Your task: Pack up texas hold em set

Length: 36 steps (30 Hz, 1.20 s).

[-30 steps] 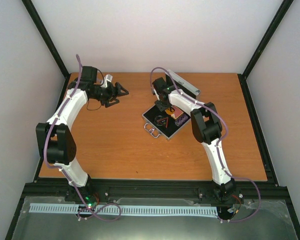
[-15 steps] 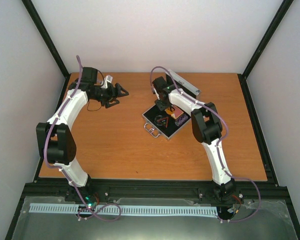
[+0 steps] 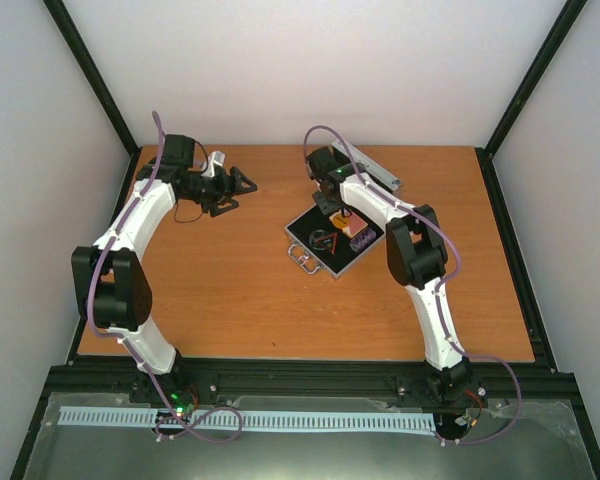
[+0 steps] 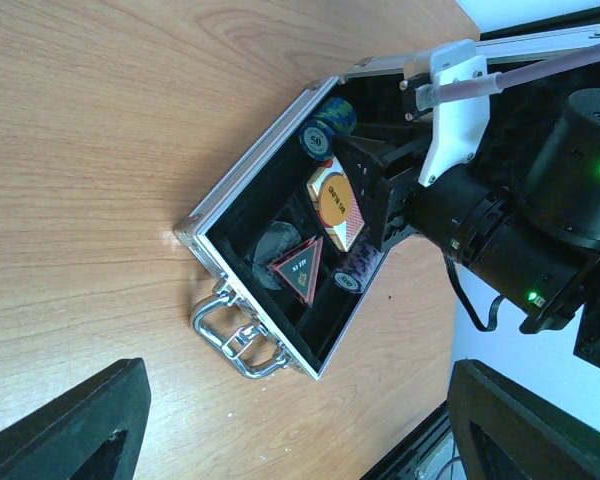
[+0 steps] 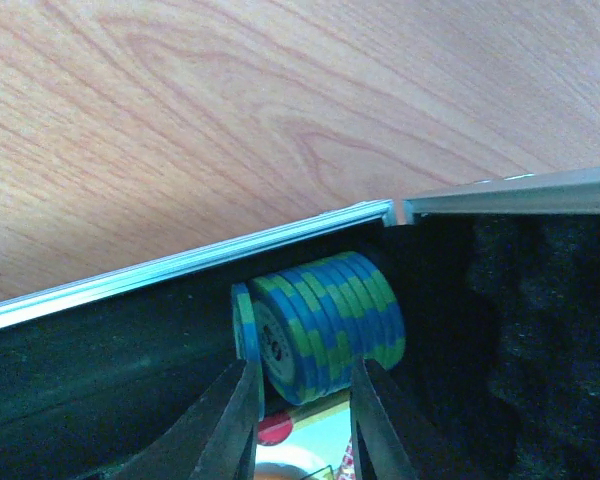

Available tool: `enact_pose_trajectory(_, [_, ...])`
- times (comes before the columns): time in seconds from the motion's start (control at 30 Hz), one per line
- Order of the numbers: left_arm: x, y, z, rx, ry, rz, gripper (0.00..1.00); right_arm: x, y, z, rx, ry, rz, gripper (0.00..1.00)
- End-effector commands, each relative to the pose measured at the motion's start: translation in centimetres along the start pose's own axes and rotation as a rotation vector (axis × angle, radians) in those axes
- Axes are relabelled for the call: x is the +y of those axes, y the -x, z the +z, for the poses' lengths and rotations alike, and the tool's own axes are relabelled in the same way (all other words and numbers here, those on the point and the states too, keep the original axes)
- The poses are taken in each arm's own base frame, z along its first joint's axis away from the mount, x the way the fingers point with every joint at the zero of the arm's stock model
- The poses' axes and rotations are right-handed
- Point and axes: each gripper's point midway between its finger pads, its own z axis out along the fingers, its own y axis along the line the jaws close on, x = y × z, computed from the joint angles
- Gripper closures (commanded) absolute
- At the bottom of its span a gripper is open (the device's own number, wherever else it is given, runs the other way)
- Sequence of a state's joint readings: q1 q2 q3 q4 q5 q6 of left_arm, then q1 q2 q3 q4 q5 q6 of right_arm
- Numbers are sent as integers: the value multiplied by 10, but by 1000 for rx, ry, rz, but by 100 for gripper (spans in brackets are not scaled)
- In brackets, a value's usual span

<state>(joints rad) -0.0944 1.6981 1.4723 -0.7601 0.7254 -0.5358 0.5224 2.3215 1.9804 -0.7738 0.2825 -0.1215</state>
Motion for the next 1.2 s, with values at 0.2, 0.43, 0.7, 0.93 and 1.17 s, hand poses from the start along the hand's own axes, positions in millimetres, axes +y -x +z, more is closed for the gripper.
enact_pose_trajectory(0.2, [-7,0,-9,-15,-7,18,16,-24,27,-39,-92,-33,57,73])
enact_pose_trajectory(0.43, [-1,0,-3,0,0,15,16,-21,32,-56,-118,10,63,73])
enact_pose_trajectory(0.7, [18,-5,12,36,27,2,13,-3,42,-98,-169,120,23,65])
enact_pose_trajectory(0.93, [12,-5,8,30,22,33,0,6,46,-187,-276,109,-20,31])
enact_pose_trajectory(1.17, [3,-8,-2,13,4,42,0,-33,37,-246,-334,1,93,0])
